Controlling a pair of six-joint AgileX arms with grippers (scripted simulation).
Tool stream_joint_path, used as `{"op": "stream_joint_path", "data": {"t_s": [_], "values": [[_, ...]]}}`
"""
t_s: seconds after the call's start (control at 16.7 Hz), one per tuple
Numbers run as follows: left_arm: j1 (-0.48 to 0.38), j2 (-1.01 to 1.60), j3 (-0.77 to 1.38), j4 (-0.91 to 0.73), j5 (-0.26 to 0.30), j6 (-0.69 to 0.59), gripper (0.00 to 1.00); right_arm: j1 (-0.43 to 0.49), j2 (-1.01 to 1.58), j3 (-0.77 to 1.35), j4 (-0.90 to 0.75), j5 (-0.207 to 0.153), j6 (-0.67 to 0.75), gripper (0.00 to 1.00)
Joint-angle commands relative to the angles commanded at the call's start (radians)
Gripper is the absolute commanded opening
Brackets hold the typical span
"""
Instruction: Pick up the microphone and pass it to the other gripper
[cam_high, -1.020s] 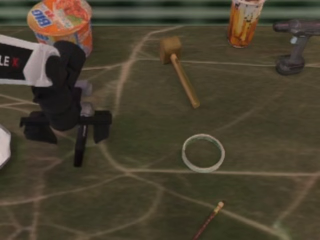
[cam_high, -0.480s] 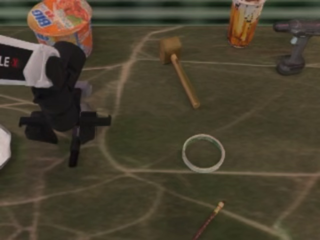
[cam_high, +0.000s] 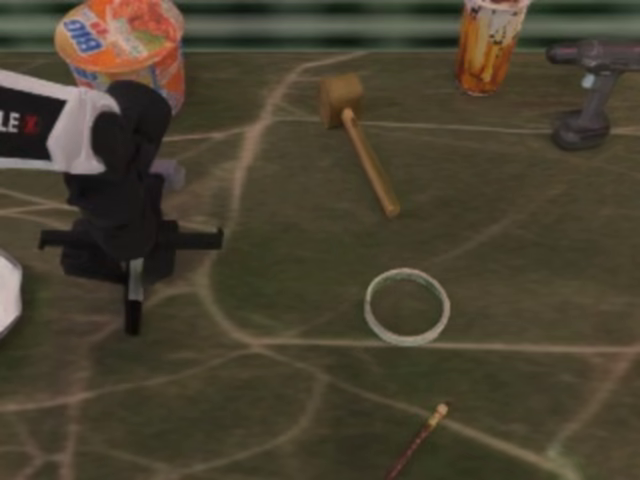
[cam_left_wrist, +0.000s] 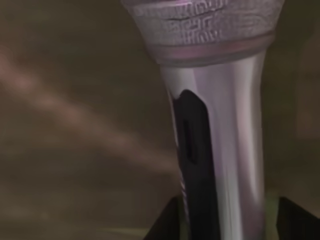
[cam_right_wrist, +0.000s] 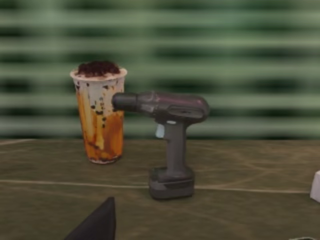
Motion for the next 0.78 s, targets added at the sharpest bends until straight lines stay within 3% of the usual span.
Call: {"op": "stream_joint_path", "data": {"t_s": [0.12, 0.18, 0.36, 0.54, 0.78], "values": [[0.000, 0.000, 0.000, 0.000, 0.000, 0.000, 0.00, 0.000, 0.000, 0.000, 0.000, 0.000, 0.000, 1.00], [0.007, -0.063, 0.014, -0.037, -0.047, 0.032, 0.00, 0.000, 0.000, 0.000, 0.000, 0.000, 0.000, 1.00], [0.007, -0.068, 0.009, -0.005, -0.032, 0.038, 0.00, 0.000, 0.000, 0.000, 0.000, 0.000, 0.000, 1.00], [0.011, -0.092, -0.016, 0.118, 0.025, 0.057, 0.00, 0.000, 0.000, 0.000, 0.000, 0.000, 0.000, 1.00], [0.023, -0.143, -0.088, 0.399, 0.145, 0.096, 0.00, 0.000, 0.000, 0.000, 0.000, 0.000, 0.000, 1.00]]}}
